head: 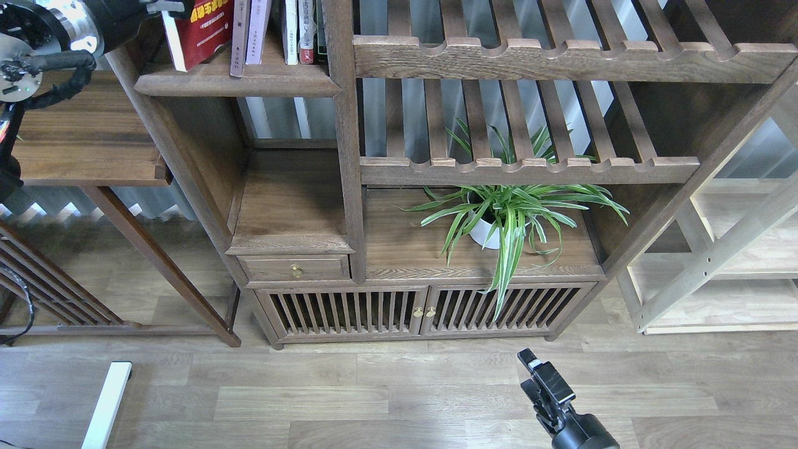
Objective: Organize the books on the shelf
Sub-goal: 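Hold the left gripper at the top shelf pressing the red book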
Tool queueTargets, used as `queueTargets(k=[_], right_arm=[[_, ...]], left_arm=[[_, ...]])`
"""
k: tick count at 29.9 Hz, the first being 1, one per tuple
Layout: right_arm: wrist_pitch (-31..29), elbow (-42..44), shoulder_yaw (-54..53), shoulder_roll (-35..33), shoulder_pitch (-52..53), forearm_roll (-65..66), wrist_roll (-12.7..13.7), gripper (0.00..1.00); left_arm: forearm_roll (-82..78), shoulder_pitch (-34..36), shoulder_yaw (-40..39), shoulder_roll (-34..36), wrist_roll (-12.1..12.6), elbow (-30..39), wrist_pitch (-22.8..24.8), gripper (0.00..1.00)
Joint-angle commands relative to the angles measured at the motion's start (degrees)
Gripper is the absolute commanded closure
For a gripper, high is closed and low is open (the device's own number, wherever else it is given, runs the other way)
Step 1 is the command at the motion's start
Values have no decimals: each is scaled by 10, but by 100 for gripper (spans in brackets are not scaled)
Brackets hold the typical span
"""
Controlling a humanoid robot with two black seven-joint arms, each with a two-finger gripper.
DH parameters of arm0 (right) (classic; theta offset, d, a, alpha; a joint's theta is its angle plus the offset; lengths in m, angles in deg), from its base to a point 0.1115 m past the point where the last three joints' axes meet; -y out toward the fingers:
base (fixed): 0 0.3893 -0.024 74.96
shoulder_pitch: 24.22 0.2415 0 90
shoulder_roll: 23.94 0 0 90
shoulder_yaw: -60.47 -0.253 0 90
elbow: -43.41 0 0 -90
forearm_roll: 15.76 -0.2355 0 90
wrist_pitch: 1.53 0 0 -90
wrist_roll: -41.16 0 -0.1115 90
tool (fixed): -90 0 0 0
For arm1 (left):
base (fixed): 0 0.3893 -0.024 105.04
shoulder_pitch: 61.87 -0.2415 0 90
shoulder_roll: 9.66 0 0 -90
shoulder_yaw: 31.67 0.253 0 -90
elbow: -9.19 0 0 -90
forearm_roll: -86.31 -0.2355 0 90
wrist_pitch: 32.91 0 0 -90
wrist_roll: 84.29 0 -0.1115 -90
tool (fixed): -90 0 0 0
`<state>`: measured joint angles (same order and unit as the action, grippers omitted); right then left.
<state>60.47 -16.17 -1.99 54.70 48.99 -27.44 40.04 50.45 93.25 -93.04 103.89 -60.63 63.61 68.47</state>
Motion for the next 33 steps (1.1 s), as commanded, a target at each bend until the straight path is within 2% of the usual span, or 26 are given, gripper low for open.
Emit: queueTargets(k=[1, 10, 14, 24, 28, 33], right_arm=[[0, 0, 1, -1, 0, -1, 1, 1], [0, 0, 3, 0, 0, -2, 1, 1], [0, 0, 2, -1, -1, -2, 0, 1], [0, 0, 1, 0, -7, -2, 0, 1], [0, 0, 0, -1, -11, -2, 0, 1], [0, 0, 1, -1, -15, -1, 0, 1]], left_arm=[[0, 3, 1, -6, -10, -1, -1, 100], [0, 22, 13, -6, -55, -30, -2, 99], [0, 24, 20, -9, -82, -43, -1, 99], [3, 18, 50, -11, -103, -46, 5, 98], [7, 16, 81, -10, -133, -47, 5, 98], [9, 16, 100, -10, -136, -46, 6, 97]])
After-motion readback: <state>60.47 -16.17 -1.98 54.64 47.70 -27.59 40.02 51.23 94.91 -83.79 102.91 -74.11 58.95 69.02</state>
